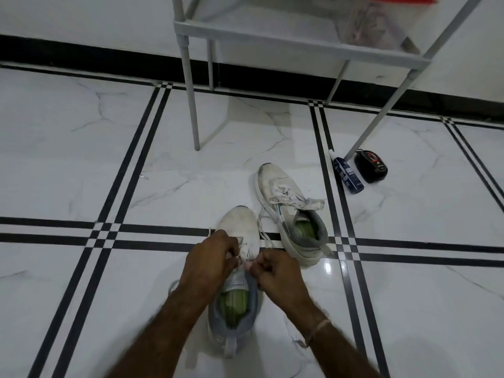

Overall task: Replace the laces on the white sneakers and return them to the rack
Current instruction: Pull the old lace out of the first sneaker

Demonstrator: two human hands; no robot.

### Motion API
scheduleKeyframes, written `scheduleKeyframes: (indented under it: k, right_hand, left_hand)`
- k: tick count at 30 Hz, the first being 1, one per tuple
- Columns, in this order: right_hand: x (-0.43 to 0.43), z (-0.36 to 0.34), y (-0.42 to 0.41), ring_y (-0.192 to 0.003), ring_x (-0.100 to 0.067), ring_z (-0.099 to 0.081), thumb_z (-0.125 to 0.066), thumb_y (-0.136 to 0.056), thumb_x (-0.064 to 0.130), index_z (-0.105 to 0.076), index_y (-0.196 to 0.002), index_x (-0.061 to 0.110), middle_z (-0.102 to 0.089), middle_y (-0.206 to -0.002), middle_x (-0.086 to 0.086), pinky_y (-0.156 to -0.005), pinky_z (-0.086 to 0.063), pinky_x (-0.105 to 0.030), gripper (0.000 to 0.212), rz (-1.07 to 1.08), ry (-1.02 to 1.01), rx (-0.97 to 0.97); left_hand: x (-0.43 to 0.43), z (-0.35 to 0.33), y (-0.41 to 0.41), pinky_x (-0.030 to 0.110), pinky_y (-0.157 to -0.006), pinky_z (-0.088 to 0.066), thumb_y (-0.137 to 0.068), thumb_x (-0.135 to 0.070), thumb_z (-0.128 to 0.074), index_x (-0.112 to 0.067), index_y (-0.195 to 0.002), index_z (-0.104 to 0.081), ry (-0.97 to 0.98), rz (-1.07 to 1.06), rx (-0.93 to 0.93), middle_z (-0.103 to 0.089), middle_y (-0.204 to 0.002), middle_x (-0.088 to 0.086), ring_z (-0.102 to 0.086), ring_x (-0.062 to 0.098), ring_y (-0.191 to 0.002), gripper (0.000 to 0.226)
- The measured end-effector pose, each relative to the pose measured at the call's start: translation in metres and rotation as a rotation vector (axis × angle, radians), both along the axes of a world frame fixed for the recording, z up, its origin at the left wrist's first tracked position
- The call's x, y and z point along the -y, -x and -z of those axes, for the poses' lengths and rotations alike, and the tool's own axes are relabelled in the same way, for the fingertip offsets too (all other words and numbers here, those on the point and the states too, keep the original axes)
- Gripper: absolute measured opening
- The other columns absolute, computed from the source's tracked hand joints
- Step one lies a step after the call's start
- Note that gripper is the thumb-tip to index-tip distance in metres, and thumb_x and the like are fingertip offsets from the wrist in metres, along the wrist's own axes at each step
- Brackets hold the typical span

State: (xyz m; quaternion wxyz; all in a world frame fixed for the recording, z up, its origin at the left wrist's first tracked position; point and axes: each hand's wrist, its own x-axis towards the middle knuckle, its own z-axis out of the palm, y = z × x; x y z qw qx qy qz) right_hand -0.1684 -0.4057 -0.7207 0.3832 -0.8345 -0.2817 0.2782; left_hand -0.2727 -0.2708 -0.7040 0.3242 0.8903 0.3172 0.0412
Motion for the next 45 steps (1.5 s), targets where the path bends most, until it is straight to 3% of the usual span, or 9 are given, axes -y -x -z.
scheduleKeyframes:
  k: [2,6,14,18,23,28,34,39,45]
  right_hand:
    - [0.006,-0.001,-0.003,-0.063,-0.013,-0.064,-0.076,-0.089,0.018,-0.059,-0.062,0.019,-0.066,-0.066,0.005,-0.059,-0.059,-0.033,0.032,0.120,-0.047,-0.272]
    - [0.009,0.000,-0.001,-0.071,-0.025,-0.064,-0.072,-0.093,0.018,-0.061,-0.068,0.011,-0.067,-0.079,-0.024,-0.065,-0.059,-0.042,0.027,0.172,-0.057,-0.446]
    - [0.006,-0.001,0.004,-0.066,-0.021,-0.064,-0.076,-0.089,0.023,-0.060,-0.067,0.010,-0.068,-0.077,-0.020,-0.058,-0.059,-0.036,0.031,0.201,-0.032,-0.360]
    - [0.004,-0.007,0.006,-0.068,-0.015,-0.064,-0.075,-0.090,0.020,-0.060,-0.078,-0.002,-0.068,-0.075,-0.009,-0.056,-0.054,-0.024,0.030,0.203,-0.048,-0.418]
    - [0.002,-0.009,0.010,-0.059,-0.007,-0.060,-0.074,-0.091,0.016,-0.058,-0.064,0.014,-0.063,-0.065,0.003,-0.051,-0.049,-0.019,0.031,0.189,-0.058,-0.427]
    - [0.002,-0.009,0.011,-0.062,-0.012,-0.061,-0.074,-0.091,0.020,-0.058,-0.065,0.014,-0.063,-0.068,-0.006,-0.053,-0.051,-0.023,0.031,0.201,-0.067,-0.431]
    - [0.003,-0.007,0.013,-0.068,-0.015,-0.063,-0.075,-0.090,0.022,-0.059,-0.065,0.014,-0.066,-0.071,-0.008,-0.055,-0.054,-0.025,0.031,0.227,-0.069,-0.448]
    - [0.007,-0.007,0.010,-0.071,-0.017,-0.065,-0.074,-0.092,0.024,-0.059,-0.072,0.005,-0.069,-0.087,-0.022,-0.057,-0.056,-0.025,0.031,0.240,-0.076,-0.468]
    - [0.004,-0.003,0.009,-0.072,-0.022,-0.067,-0.073,-0.092,0.023,-0.059,-0.074,0.001,-0.069,-0.084,-0.021,-0.059,-0.061,-0.032,0.032,0.224,-0.054,-0.421]
  left_hand:
    - [-0.001,0.006,0.003,0.018,-0.071,-0.045,-0.085,-0.019,-0.077,-0.024,-0.081,-0.068,0.158,-0.128,0.120,-0.064,-0.088,-0.014,-0.059,0.004,-0.084,0.010]
    - [0.004,0.012,0.010,0.021,-0.055,-0.044,-0.099,-0.005,-0.057,-0.014,-0.086,-0.062,1.164,-0.701,0.472,-0.062,-0.064,-0.003,-0.052,0.015,-0.065,0.017]
    - [-0.004,0.020,0.014,0.024,-0.069,-0.049,-0.082,-0.039,-0.071,-0.026,-0.077,-0.072,0.243,-0.211,0.307,-0.069,-0.077,-0.008,-0.063,0.007,-0.075,0.015]
    - [-0.006,0.002,0.003,0.027,-0.065,-0.043,-0.104,-0.020,-0.049,-0.019,-0.080,-0.057,1.292,-0.905,0.726,-0.066,-0.063,-0.008,-0.053,0.014,-0.069,0.025]
    - [0.005,0.009,0.014,0.019,-0.066,-0.052,-0.088,-0.019,-0.077,-0.025,-0.094,-0.061,0.448,-0.271,0.320,-0.070,-0.084,-0.011,-0.066,0.005,-0.077,0.018]
    - [-0.004,0.015,0.015,0.028,-0.061,-0.039,-0.082,-0.022,-0.082,-0.027,-0.064,-0.059,0.095,-0.058,0.270,-0.056,-0.059,-0.012,-0.055,0.008,-0.067,0.030]
    - [-0.014,0.011,0.013,0.035,-0.070,-0.049,-0.080,-0.046,-0.073,-0.032,-0.063,-0.062,0.225,-0.003,0.121,-0.062,-0.070,-0.007,-0.063,0.016,-0.078,0.025]
    - [-0.018,-0.012,0.009,0.030,-0.068,-0.046,-0.106,-0.010,-0.041,-0.017,-0.073,-0.046,1.258,-0.840,0.762,-0.061,-0.060,-0.004,-0.056,0.014,-0.062,0.035]
    - [-0.007,0.014,0.022,0.022,-0.074,-0.050,-0.079,-0.040,-0.083,-0.031,-0.083,-0.069,0.228,-0.033,0.149,-0.066,-0.092,-0.013,-0.062,0.000,-0.087,0.017]
